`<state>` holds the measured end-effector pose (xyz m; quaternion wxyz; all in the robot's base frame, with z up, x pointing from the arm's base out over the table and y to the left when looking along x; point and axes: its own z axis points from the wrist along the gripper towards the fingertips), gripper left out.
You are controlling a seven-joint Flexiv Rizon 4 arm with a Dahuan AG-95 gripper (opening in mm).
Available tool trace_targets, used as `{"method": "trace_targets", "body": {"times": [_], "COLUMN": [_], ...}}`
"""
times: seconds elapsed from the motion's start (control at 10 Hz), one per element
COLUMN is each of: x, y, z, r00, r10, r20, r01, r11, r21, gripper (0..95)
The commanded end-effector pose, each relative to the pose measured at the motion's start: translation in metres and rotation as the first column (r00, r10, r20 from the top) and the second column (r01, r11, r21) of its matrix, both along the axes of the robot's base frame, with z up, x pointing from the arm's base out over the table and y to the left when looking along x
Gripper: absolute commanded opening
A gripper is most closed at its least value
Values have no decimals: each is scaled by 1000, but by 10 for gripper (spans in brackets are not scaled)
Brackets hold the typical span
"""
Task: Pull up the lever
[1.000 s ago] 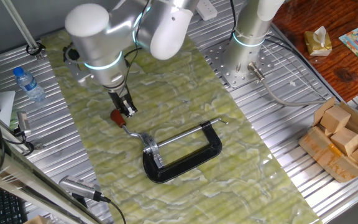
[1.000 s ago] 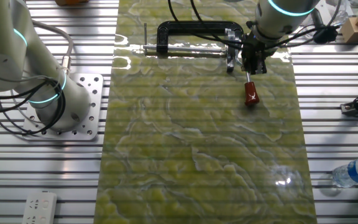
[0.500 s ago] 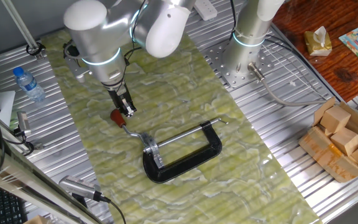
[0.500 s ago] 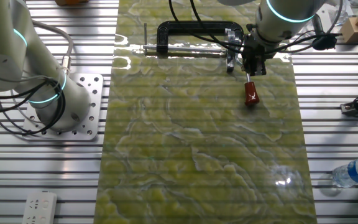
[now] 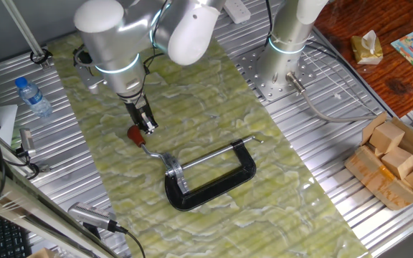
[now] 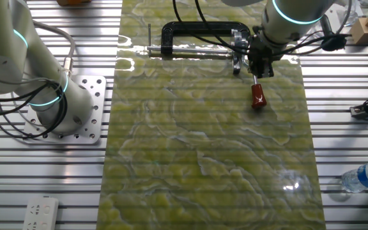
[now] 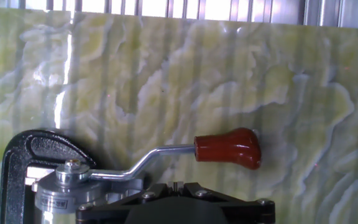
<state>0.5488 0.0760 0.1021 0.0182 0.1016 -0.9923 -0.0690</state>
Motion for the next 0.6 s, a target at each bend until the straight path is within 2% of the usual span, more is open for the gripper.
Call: {"method": "trace_targets", "body": {"times": [0.1,0.2,0.3,0.4,0.5,0.6], "x": [0,0,0,0,0,0], "y": [0,0,0,0,0,0], "z": [0,0,0,0,0,0], "r00": [735,614,550,439,364,265], "r10": [677,789,834,897,930,962], "r20": [19,30,35,45,49,59], "r01": [-673,-784,-830,-894,-927,-960], "r11": [734,614,551,441,366,269], "r21": [-91,-85,-83,-81,-81,-80], "gripper": [0,0,0,0,0,0]}}
